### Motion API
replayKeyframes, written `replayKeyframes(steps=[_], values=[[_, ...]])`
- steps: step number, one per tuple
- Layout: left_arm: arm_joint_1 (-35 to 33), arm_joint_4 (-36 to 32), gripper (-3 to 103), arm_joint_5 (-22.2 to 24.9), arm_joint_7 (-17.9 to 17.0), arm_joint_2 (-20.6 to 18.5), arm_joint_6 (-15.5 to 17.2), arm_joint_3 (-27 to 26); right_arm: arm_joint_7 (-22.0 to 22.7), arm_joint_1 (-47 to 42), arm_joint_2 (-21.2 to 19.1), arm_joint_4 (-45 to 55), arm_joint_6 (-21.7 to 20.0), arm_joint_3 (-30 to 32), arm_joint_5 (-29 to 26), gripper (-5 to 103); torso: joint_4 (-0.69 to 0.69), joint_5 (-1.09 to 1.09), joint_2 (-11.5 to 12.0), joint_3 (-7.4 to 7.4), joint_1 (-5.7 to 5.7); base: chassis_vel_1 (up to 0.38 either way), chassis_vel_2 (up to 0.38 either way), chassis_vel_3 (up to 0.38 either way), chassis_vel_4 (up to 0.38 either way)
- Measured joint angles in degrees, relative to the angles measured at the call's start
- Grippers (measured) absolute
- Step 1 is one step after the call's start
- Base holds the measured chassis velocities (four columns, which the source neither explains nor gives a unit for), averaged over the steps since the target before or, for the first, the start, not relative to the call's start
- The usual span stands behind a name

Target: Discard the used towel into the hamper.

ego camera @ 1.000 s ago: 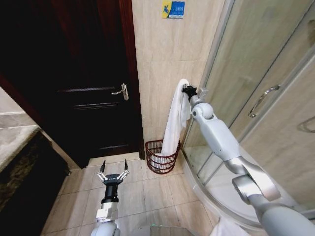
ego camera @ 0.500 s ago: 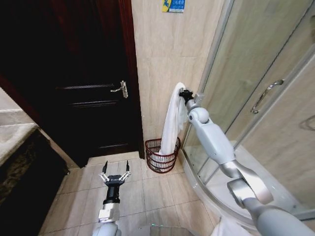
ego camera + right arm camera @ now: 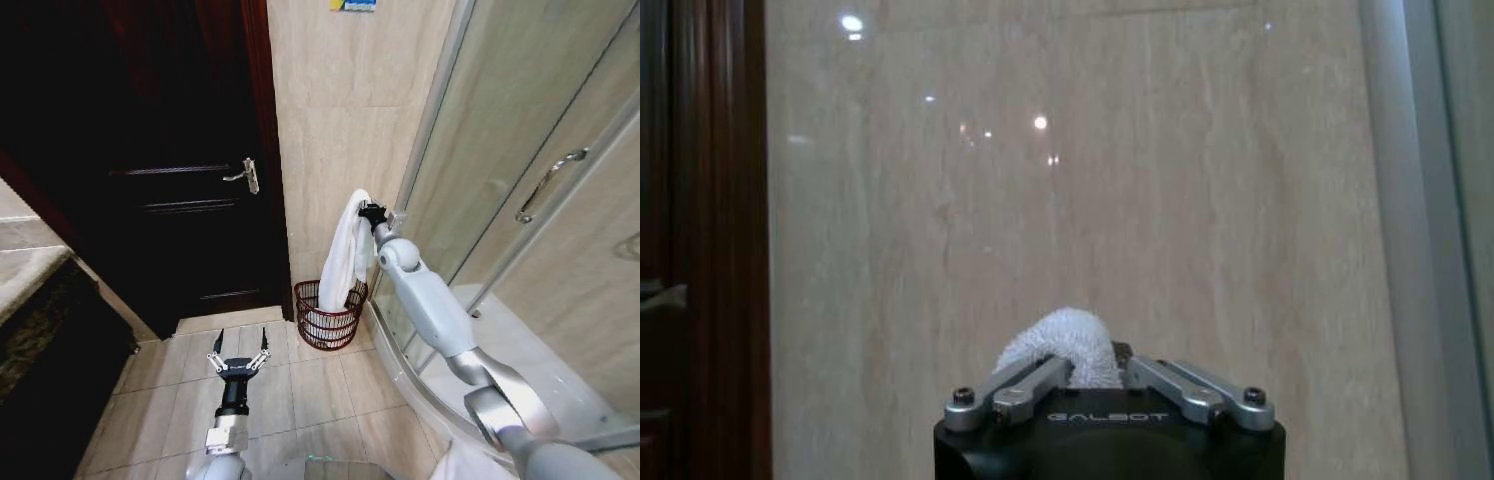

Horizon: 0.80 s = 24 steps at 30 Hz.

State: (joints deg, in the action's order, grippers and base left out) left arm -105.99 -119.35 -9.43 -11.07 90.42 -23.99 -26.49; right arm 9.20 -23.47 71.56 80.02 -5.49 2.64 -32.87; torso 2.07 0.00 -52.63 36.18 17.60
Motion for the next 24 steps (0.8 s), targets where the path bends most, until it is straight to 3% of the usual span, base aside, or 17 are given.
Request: replayKeyframes(steps=[8,12,19,24], values=[[0.21,0.86,100,0.63,-0.01,-1.53,0.03,-2.43,-0.16,-2.55,-0.46,2.17,0.02,0.77,0.04,4,0.00,0.01,2.01,-1.14,-0.87,0.000,0.000,0.000,0.000],[0.16,0.51,100,3.68,1.12,-3.92,0.93,-4.75,-0.52,-3.60,-0.79,3.15,0.05,1.30,-0.03,4,0.01,0.01,3.15,-1.79,-1.37,0.000,0.000,0.000,0.000],[-2.01,-2.99,100,8.91,8.99,-4.71,3.71,-7.06,-1.82,-3.99,-0.90,4.15,-0.06,1.76,-0.54,4,0.02,0.01,5.17,-2.97,-2.24,0.000,0.000,0.000,0.000],[-1.92,-3.38,100,10.57,10.56,-4.85,4.57,-8.08,-2.32,-4.24,-0.75,4.28,-0.14,1.91,-0.61,4,0.01,0.00,6.20,-3.54,-2.68,0.000,0.000,0.000,0.000]])
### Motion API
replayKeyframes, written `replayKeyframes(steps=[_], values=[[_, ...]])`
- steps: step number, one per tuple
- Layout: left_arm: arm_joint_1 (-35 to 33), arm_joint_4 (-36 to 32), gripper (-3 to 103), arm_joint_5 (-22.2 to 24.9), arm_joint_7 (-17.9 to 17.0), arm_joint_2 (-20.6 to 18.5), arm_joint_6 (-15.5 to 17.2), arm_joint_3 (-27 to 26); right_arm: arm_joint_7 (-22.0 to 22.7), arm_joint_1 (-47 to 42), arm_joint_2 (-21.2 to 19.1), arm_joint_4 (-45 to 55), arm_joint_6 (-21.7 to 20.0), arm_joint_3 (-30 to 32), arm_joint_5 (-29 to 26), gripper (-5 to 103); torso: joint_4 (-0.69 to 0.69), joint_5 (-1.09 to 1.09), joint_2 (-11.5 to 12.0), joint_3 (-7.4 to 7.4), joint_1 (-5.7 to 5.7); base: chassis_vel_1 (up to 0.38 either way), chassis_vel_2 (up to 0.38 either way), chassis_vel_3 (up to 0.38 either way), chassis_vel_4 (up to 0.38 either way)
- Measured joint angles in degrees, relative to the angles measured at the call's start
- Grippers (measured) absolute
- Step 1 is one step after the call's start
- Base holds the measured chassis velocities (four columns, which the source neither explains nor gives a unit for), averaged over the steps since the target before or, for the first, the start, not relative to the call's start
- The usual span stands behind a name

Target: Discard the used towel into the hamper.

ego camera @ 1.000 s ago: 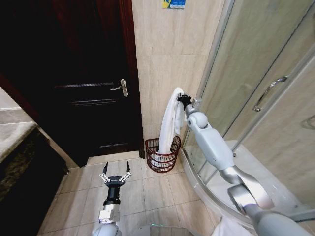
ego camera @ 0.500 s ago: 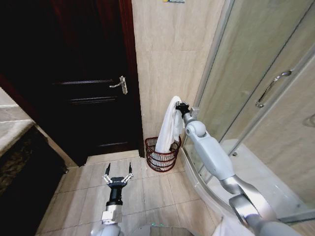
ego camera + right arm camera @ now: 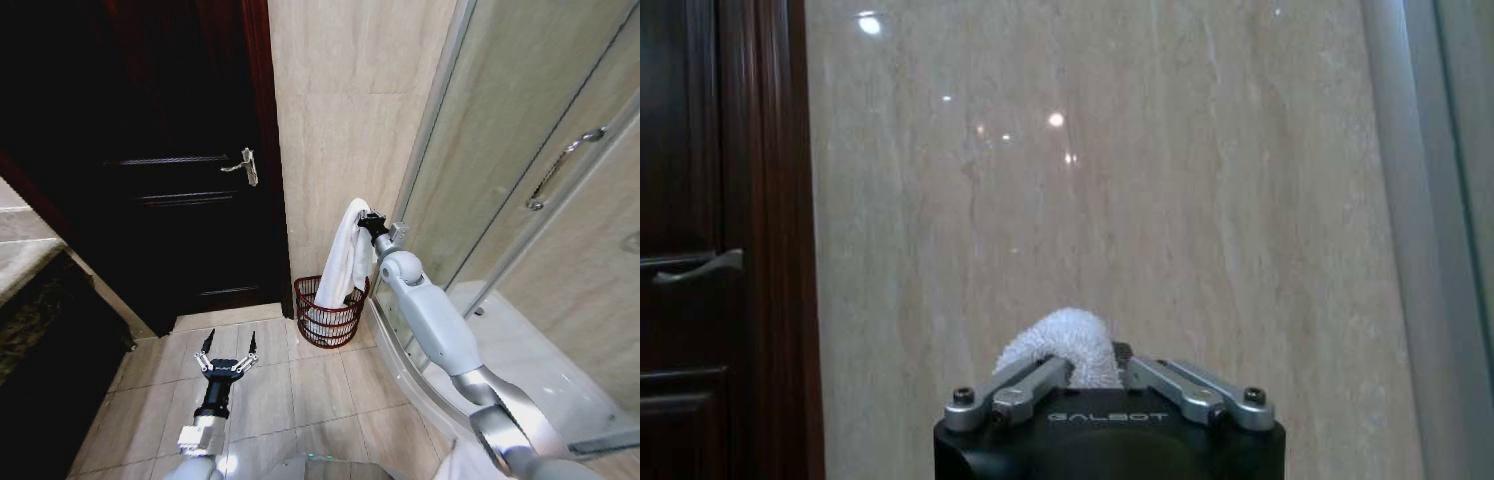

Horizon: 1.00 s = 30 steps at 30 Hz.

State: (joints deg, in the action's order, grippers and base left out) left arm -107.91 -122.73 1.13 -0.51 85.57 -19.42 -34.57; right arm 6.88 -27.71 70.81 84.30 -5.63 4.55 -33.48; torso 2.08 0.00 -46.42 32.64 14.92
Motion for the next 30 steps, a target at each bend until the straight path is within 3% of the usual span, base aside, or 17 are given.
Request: replayKeyframes(steps=[30], values=[[0.16,0.46,100,0.08,0.68,0.01,0.98,1.04,-1.41,-2.59,-0.08,0.48,0.12,2.15,0.34,4,0.00,-0.01,7.52,-4.34,-3.18,0.000,0.000,0.000,0.000]])
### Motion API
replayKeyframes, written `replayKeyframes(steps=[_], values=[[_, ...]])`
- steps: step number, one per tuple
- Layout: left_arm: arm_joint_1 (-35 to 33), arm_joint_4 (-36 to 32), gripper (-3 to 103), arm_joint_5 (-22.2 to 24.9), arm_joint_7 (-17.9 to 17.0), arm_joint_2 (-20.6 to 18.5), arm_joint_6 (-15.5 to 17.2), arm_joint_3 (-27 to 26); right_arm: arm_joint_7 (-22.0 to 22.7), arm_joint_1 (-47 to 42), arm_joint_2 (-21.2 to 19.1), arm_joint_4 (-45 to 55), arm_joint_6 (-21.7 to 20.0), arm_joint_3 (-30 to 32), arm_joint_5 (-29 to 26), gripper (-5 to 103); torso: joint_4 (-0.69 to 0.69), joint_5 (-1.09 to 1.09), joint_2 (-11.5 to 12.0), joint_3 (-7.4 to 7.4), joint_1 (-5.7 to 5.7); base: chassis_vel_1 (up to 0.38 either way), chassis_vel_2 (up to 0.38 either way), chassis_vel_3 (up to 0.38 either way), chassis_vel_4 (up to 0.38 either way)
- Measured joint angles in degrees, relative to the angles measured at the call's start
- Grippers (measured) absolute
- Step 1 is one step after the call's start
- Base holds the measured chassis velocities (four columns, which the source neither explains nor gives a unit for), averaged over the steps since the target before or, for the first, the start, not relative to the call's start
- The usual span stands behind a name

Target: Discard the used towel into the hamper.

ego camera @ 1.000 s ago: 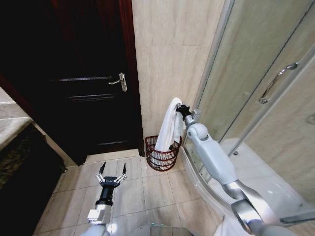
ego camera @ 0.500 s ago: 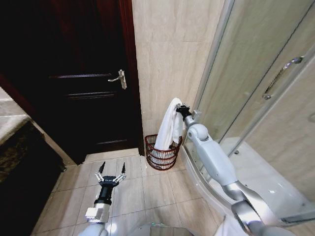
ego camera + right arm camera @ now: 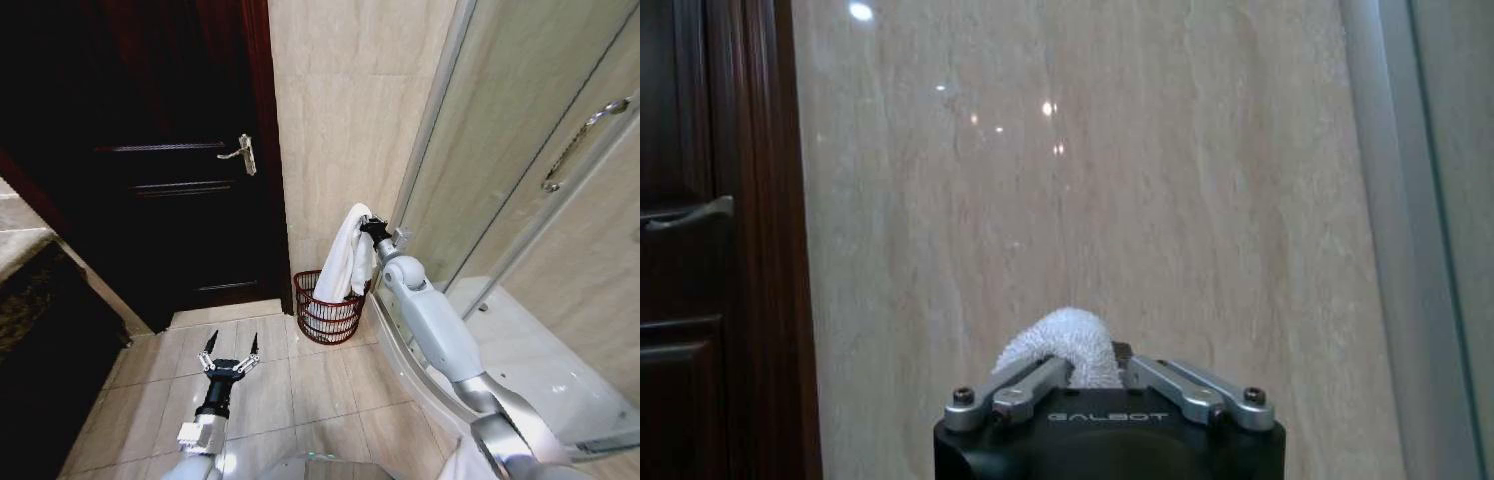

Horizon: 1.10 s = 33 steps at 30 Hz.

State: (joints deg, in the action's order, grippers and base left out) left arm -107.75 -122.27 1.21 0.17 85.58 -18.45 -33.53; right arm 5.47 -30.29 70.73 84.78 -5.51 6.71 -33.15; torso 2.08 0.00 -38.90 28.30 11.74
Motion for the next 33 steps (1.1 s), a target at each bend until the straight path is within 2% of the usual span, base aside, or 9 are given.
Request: replayKeyframes(steps=[16,23,28,33], values=[[1.28,0.92,100,-2.81,-1.23,-0.02,1.15,3.80,-0.33,-6.60,-1.28,5.39,1.06,2.93,0.98,4,0.00,0.00,4.04,-2.34,-1.68,0.000,0.000,0.000,0.000],[1.30,0.92,100,-3.48,-1.31,0.04,1.24,4.23,0.33,-10.49,-1.52,10.57,-0.24,3.96,1.00,4,0.00,0.01,5.63,-3.30,-2.33,0.000,0.000,0.000,0.000],[0.81,0.59,100,-3.97,-1.31,0.00,1.00,3.15,0.34,-11.65,-1.36,11.28,-0.26,4.25,1.30,4,0.00,0.00,6.89,-4.10,-2.80,0.000,0.000,0.000,0.000],[-0.43,0.13,100,-2.41,-0.52,0.05,-0.06,0.56,0.28,-11.48,-1.57,11.20,-0.31,4.62,1.30,4,0.00,0.01,8.04,-4.79,-3.25,0.000,0.000,0.000,0.000]])
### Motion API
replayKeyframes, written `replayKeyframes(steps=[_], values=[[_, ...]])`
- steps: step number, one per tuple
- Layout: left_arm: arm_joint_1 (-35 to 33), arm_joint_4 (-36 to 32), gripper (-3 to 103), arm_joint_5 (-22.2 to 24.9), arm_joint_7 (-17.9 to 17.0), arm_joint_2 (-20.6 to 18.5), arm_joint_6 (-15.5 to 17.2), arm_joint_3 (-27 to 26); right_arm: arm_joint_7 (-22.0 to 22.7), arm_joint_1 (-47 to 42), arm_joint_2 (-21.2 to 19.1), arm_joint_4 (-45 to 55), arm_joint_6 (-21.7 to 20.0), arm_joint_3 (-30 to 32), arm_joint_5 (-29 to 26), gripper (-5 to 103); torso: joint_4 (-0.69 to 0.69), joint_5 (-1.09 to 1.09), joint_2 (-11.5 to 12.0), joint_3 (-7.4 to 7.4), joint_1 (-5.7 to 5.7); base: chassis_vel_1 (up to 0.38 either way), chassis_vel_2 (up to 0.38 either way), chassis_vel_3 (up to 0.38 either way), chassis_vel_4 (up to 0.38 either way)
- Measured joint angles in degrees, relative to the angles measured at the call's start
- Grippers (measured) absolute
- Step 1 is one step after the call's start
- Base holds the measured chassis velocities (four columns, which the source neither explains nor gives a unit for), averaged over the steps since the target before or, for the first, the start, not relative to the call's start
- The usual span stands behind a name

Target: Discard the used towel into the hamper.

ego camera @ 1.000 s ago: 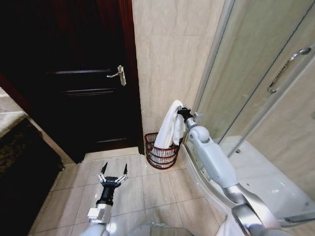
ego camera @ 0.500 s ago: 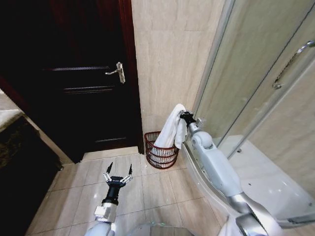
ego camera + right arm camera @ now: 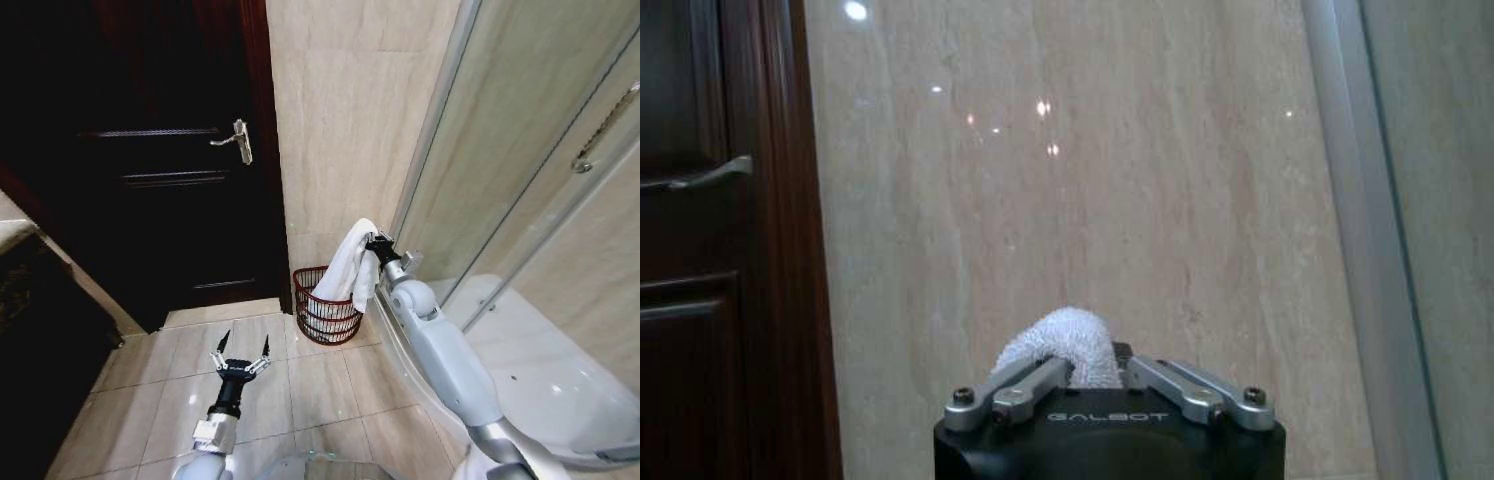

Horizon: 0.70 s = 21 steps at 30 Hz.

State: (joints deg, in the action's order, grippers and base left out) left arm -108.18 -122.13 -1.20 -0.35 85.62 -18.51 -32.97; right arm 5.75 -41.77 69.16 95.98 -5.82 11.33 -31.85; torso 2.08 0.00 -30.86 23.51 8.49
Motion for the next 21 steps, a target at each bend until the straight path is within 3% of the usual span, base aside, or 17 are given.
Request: replayKeyframes(steps=[9,21], values=[[-1.52,-0.13,100,3.72,2.16,0.13,-1.50,-4.27,-0.43,0.25,0.43,-0.46,-0.03,-0.40,0.53,4,0.00,0.00,2.22,-1.34,-0.88,0.000,0.000,0.000,0.000],[-0.80,0.69,100,4.25,2.67,-0.14,-1.69,-4.24,-0.48,0.30,0.89,-0.54,-0.10,-0.87,1.26,4,0.00,0.00,4.15,-2.52,-1.64,0.000,0.000,0.000,0.000]])
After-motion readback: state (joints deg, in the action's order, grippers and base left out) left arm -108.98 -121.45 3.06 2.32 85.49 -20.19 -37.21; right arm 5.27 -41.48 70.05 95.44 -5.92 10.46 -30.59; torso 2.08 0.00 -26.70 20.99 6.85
